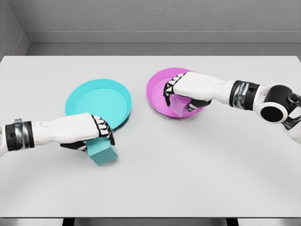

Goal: Place the blocks in the corresponding plates according to their colors

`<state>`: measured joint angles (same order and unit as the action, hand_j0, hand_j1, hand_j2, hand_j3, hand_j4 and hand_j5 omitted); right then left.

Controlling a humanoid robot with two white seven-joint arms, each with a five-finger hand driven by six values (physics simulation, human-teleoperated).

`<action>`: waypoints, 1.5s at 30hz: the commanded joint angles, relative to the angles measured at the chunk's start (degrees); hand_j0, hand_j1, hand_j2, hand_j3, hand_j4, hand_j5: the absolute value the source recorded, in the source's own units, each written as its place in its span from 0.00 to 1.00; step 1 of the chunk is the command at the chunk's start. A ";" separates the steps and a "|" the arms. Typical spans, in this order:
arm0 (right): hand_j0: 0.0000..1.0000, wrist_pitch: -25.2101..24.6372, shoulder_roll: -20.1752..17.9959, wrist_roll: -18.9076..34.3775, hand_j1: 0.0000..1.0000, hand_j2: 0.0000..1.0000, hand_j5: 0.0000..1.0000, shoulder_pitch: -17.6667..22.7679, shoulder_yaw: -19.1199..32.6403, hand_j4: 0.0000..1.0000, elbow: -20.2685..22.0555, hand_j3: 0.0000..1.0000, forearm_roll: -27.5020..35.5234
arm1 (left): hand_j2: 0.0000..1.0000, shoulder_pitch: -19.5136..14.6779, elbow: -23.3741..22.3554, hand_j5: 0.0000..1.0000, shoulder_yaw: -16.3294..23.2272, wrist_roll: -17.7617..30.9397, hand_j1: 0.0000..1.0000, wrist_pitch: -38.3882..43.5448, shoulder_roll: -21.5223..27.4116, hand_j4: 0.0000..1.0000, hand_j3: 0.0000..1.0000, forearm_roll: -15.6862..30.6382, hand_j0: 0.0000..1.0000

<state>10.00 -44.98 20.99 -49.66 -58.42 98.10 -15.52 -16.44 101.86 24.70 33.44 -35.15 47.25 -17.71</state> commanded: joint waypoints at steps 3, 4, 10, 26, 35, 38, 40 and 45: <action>0.44 -1.65 1.03 0.10 0.44 0.44 0.44 -0.35 -0.30 0.44 -1.16 0.44 0.05 | 0.60 -0.09 -0.43 0.60 -0.89 -0.04 0.60 0.15 1.01 0.60 0.60 3.73 0.60; 0.44 -1.65 1.30 0.10 0.44 0.44 0.44 -0.53 -0.29 0.44 -1.42 0.44 0.05 | 0.60 -0.35 -0.43 0.60 -0.97 -0.04 0.60 0.15 1.01 0.60 0.60 4.08 0.60; 0.44 -1.74 4.28 0.37 0.44 0.44 0.44 -2.02 -0.47 0.44 -6.52 0.44 0.05 | 0.61 -2.11 -2.72 0.61 -0.97 -0.04 0.61 0.15 0.92 0.61 0.61 5.05 0.61; 0.48 -1.74 9.65 1.95 0.48 0.48 0.48 -4.31 -0.47 0.48 -16.80 0.48 0.05 | 0.62 -10.72 -19.24 0.62 1.66 -0.04 0.62 0.15 -1.98 0.62 0.62 4.44 0.62; 1.00 -5.26 9.65 1.77 1.00 1.00 1.00 -4.31 -0.38 1.00 -16.63 1.00 0.23 | 1.00 -16.08 -24.96 1.00 7.11 0.05 1.00 0.15 -6.03 1.00 1.00 4.79 1.00; 1.00 -5.26 9.56 1.86 1.00 1.00 1.00 -4.31 0.06 1.00 -16.45 1.00 0.14 | 1.00 -16.08 -24.87 1.00 7.02 0.05 1.00 0.15 -5.94 1.00 1.00 4.96 1.00; 1.00 -4.82 9.03 1.95 1.00 1.00 1.00 -4.39 0.32 1.00 -16.10 1.00 0.14 | 1.00 -16.08 -24.87 1.00 6.67 0.05 1.00 0.15 -5.85 1.00 1.00 5.05 1.00; 1.00 -4.47 5.78 4.06 1.00 1.00 1.00 -3.87 4.19 1.00 -9.78 1.00 0.14 | 1.00 -16.00 -24.61 1.00 6.23 -0.04 1.00 0.15 -5.23 1.00 1.00 5.67 1.00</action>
<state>5.40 -37.83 24.05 -53.35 -55.75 85.72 -15.46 -32.43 77.13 31.15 33.45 -35.13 41.75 -12.65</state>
